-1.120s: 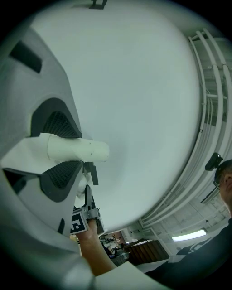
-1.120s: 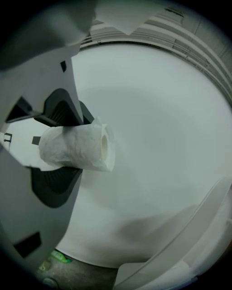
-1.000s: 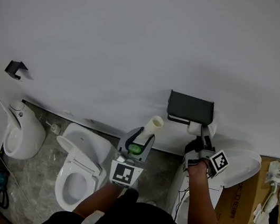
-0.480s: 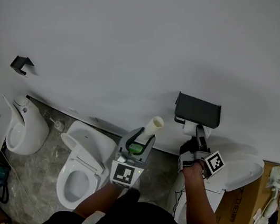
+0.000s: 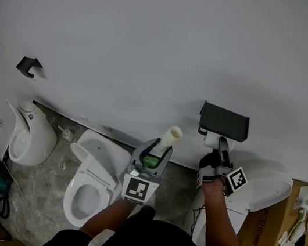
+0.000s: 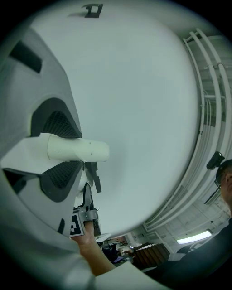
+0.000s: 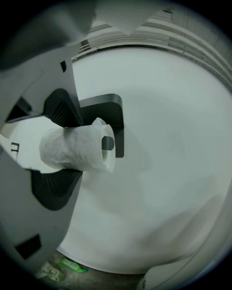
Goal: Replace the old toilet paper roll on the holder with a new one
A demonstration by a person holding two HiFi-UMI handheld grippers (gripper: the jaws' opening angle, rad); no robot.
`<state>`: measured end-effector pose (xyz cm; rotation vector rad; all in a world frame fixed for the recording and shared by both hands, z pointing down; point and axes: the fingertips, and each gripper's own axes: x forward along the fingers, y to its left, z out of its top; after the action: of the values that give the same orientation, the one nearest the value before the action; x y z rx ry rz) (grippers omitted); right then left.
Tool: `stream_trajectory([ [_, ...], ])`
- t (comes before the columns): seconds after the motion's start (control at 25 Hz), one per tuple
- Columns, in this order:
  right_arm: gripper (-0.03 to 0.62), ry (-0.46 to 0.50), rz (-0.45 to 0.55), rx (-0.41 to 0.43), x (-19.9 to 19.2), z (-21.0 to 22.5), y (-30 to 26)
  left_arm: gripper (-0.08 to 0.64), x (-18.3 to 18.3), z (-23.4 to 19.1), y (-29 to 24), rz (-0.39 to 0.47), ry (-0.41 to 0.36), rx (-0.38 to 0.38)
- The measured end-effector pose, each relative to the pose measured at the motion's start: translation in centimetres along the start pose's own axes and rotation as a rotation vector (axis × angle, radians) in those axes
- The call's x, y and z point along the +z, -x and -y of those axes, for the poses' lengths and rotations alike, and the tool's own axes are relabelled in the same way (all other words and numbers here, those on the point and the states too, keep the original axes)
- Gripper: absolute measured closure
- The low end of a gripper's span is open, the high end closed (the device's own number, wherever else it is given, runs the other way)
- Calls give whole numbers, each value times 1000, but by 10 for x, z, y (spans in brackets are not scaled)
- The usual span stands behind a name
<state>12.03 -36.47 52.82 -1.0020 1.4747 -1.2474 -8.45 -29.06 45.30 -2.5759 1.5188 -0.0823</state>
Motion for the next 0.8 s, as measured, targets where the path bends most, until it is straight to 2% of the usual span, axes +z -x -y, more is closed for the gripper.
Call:
stream_trajectory([
  [0.16,290,34,18,16,3,-4,4,399,0,1,0,-4,-7,-11],
  [0.4,267,111,29,-24,10,-3,25,399,4,3,0,1,5,-6],
  [0.52,267,249,8,-25,15,-9,37,399,4,8,-1,-1,9,-17],
  [0.68,267,500,-46,-18,17,-27,55,399,7,23,-1,-2,-11,-35],
  [0.8,267,689,-75,-34,21,-38,67,399,13,30,-3,14,4,-35],
])
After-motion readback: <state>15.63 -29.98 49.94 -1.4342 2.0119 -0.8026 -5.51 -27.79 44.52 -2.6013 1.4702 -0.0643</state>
